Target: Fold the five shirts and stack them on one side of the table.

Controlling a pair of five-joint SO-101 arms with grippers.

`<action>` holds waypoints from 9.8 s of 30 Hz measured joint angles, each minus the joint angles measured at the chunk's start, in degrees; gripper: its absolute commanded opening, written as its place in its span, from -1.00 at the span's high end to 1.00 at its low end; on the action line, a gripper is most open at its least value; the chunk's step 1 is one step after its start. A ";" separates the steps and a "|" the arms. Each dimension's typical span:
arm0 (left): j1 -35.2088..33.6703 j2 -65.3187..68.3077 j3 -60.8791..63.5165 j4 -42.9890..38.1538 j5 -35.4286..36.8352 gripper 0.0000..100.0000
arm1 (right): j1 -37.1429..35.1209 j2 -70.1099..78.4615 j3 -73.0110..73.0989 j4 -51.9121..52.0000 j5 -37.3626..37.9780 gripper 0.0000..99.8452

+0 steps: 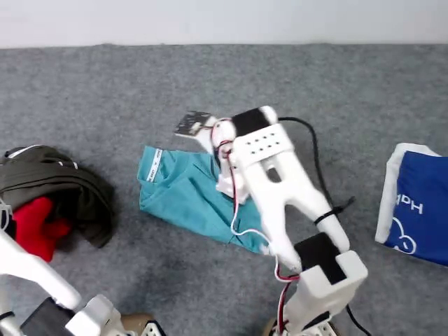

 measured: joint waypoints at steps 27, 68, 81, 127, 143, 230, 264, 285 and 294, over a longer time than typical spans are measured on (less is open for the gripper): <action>0.00 0.00 0.09 0.00 0.00 0.97 | -9.14 26.99 -33.85 -4.48 -4.13 0.98; 0.00 0.00 6.07 -0.09 0.00 0.97 | -15.03 44.75 -55.03 -5.89 -1.23 0.98; 0.00 0.00 6.15 -0.26 0.00 0.97 | -12.31 45.36 -69.63 -1.49 -1.23 0.98; -2.02 0.00 6.15 -1.49 -0.09 0.97 | -14.07 51.34 -70.51 5.89 -0.18 0.98; -11.25 0.00 6.15 -2.64 0.00 0.97 | -23.38 55.12 -73.05 3.34 -0.53 0.98; -9.67 0.00 6.15 -4.13 0.00 0.97 | -19.87 33.93 -35.52 -1.49 -8.70 0.98; -9.67 0.00 6.15 -4.13 0.00 0.97 | -4.31 45.19 -65.85 6.07 -27.16 0.37; -9.67 0.00 11.08 -7.82 0.00 0.97 | 0.35 45.80 -55.65 6.07 -47.03 0.35; -9.76 0.00 11.52 -8.53 0.00 0.97 | 0.62 54.33 -57.76 6.07 -47.03 0.63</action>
